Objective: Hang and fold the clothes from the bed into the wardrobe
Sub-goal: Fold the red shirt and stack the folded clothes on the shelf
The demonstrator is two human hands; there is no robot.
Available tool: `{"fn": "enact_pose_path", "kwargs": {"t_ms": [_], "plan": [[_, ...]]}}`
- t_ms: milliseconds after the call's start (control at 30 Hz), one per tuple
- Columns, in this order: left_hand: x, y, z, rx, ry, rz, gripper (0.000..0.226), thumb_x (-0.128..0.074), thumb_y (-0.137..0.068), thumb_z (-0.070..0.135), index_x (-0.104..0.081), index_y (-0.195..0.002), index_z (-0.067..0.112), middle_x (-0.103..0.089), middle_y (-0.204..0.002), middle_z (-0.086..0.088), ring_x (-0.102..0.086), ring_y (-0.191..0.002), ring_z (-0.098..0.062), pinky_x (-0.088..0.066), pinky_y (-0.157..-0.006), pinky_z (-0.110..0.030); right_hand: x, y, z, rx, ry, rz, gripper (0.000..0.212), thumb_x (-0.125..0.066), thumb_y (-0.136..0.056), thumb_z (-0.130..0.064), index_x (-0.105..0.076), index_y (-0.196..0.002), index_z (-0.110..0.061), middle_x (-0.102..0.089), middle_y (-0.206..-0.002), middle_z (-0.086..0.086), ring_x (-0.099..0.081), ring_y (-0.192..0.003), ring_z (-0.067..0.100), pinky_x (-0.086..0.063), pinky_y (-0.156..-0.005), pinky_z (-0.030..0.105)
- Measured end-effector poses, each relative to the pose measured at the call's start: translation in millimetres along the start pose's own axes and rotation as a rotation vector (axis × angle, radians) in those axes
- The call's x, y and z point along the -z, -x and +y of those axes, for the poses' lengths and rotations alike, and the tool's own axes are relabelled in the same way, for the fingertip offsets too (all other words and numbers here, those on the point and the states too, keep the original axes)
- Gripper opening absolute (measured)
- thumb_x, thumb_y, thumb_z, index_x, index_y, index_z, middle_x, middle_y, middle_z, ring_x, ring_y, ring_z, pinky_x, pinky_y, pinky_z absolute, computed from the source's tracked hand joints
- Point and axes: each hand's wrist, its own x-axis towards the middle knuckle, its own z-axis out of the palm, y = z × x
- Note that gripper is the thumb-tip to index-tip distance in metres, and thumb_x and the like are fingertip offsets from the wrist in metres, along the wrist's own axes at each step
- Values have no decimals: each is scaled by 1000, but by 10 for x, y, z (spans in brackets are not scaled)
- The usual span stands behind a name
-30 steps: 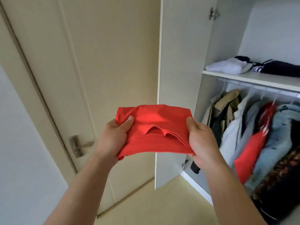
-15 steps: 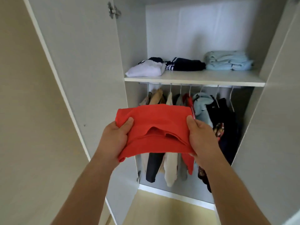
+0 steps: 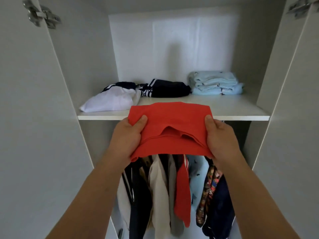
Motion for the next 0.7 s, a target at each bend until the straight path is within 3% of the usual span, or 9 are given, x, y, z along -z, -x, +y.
{"fn": "enact_pose_path", "kwargs": {"t_ms": [100, 167, 200, 267, 333, 467, 567, 700], "plan": [[-125, -553, 8, -42, -24, -31, 16, -66, -95, 47, -70, -101, 33, -77, -84, 9, -72, -70, -3, -50, -49, -14, -160, -453, -18, 55, 65, 54, 49, -41, -106, -51, -68, -87, -15, -61, -67, 8, -56, -57, 23, -46, -58, 38], [-167, -927, -8, -76, -56, -51, 13, -66, -95, 47, -68, -96, 34, -75, -83, 10, -71, -68, 0, -48, -48, -11, -301, -733, -34, 98, 105, 91, 55, -41, -106, -47, -66, -89, -2, -54, -64, 13, -51, -56, 27, -45, -58, 42], [-185, -1102, -31, -86, -57, -72, 13, -65, -95, 46, -69, -97, 34, -75, -85, 10, -71, -69, -2, -51, -51, -13, -375, -856, -32, 118, 124, 107, 56, -41, -107, -45, -65, -88, 1, -53, -64, 15, -51, -57, 30, -47, -59, 45], [-206, -1444, -69, -96, -58, -119, 22, -65, -96, 44, -70, -112, 29, -76, -98, 7, -73, -84, -12, -59, -71, -26, -529, -1084, -41, 145, 166, 137, 56, -40, -107, -43, -64, -87, 4, -57, -68, 22, -55, -63, 39, -51, -66, 50], [-219, -1777, -88, -99, -79, -154, 32, -64, -96, 45, -68, -121, 25, -73, -107, 3, -71, -96, -17, -57, -83, -33, -671, -1302, -26, 149, 191, 176, 56, -40, -107, -42, -65, -88, 4, -63, -76, 26, -61, -73, 43, -51, -69, 46], [-264, -2352, -136, -125, -143, -186, 32, -64, -95, 48, -68, -118, 27, -69, -95, 12, -67, -89, -9, -50, -71, -24, -902, -1717, 13, 148, 294, 241, 56, -38, -108, -41, -64, -82, 1, -63, -72, 14, -58, -65, 21, -40, -55, 23], [-352, -2631, -184, -146, -192, -182, 29, -64, -96, 45, -69, -116, 24, -65, -87, 17, -63, -82, -4, -48, -70, -21, -977, -1955, 34, 137, 341, 268, 54, -38, -108, -41, -62, -78, -3, -60, -69, 7, -53, -62, 13, -35, -54, 26], [-484, -2875, -196, -142, -216, -143, 29, -66, -95, 39, -72, -113, 18, -71, -94, 4, -69, -92, -20, -54, -90, -37, -1034, -2240, 68, 156, 418, 274, 53, -37, -108, -39, -61, -78, -3, -59, -68, 5, -53, -64, 12, -32, -55, 29]]}}
